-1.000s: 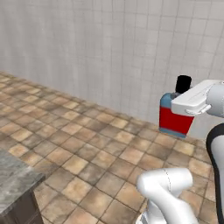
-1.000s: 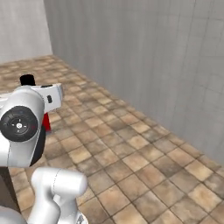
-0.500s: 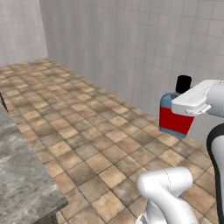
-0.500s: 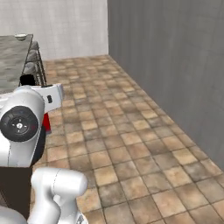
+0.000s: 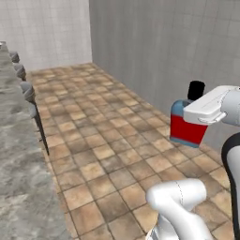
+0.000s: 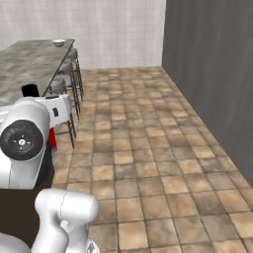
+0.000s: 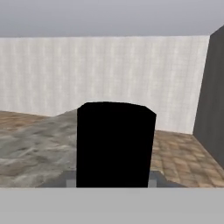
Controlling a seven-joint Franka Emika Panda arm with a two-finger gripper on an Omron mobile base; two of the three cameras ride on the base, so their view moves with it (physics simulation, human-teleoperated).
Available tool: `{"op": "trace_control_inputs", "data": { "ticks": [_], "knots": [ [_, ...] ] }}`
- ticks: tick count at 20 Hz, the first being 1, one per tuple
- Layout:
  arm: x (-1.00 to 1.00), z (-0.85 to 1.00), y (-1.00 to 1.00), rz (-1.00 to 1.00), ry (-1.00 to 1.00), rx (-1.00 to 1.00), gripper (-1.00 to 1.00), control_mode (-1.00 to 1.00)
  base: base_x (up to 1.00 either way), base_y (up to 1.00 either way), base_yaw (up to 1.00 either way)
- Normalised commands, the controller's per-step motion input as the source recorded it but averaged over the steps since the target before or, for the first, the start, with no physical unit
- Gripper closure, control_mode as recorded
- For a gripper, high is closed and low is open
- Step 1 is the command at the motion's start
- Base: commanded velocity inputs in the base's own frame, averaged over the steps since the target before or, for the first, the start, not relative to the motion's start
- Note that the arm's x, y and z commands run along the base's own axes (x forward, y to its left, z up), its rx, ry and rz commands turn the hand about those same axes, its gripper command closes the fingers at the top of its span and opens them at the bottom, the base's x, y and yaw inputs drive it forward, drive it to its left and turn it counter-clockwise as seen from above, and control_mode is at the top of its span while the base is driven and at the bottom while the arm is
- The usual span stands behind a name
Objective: There is a bowl on the dining counter. Grab a lemon wedge from the fridge and place it in the bowl. Then get the liquor bottle and glass cup from the cabinet and place them next to the bowl.
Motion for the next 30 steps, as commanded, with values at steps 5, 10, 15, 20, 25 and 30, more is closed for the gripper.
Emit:
{"op": "trace_control_inputs", "data": {
  "ticks": [5,10,15,20,25,30],
  "knots": [
    [0.0,0.0,0.0,0.0,0.0,0.0,1.0,1.0,1.0,-0.2,0.14],
    [0.0,0.0,0.0,0.0,0.0,0.0,1.0,1.0,1.0,-0.14,0.06],
    [0.0,0.0,0.0,0.0,0.0,0.0,1.0,1.0,1.0,-0.07,0.0],
    [0.0,0.0,0.0,0.0,0.0,0.0,1.0,1.0,1.0,0.0,-0.01],
    [0.0,0.0,0.0,0.0,0.0,0.0,1.0,1.0,1.0,0.0,-0.01],
    [0.0,0.0,0.0,0.0,0.0,0.0,1.0,1.0,1.0,0.0,-0.02]
  ]
}}
